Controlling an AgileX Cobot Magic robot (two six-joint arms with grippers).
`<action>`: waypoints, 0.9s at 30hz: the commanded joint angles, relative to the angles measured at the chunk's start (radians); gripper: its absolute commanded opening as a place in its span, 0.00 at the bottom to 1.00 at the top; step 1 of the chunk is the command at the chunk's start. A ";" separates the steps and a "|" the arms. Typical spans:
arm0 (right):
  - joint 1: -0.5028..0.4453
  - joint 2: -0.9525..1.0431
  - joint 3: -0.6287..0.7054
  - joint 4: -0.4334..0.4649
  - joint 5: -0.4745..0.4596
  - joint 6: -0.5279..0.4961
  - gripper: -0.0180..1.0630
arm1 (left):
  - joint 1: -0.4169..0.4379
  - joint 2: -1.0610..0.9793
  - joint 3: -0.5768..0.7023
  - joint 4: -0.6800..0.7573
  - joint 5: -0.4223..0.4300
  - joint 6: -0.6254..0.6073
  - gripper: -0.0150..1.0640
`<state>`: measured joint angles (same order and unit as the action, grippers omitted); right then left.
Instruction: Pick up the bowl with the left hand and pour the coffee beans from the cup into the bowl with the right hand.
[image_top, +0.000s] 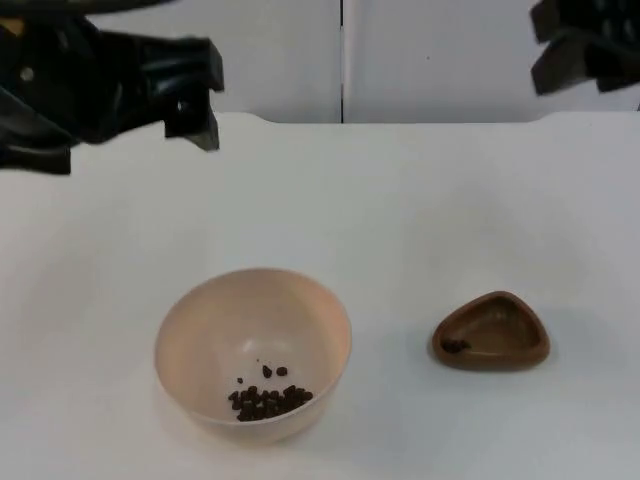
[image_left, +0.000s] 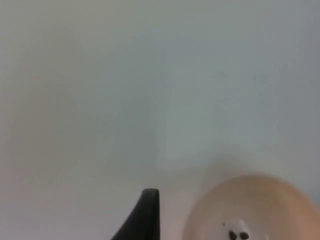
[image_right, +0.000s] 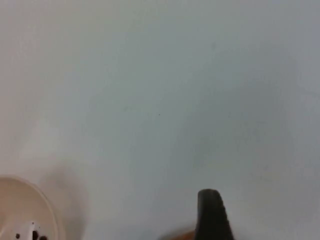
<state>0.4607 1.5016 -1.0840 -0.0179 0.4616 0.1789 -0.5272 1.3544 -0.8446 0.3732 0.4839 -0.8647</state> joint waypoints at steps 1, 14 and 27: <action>0.001 -0.051 -0.003 -0.005 0.028 -0.012 0.48 | 0.001 -0.042 0.002 0.027 -0.002 0.000 0.88; 0.001 -0.232 -0.003 -0.005 0.150 -0.065 0.48 | 0.001 -0.230 0.002 0.031 0.012 0.126 0.88; 0.001 -0.462 0.030 -0.005 0.215 -0.104 0.48 | 0.001 -0.472 0.002 0.029 0.185 0.219 0.88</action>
<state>0.4607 1.0638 -1.0672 -0.0179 0.6663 0.0858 -0.5272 0.9086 -0.8446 0.3964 0.6496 -0.6517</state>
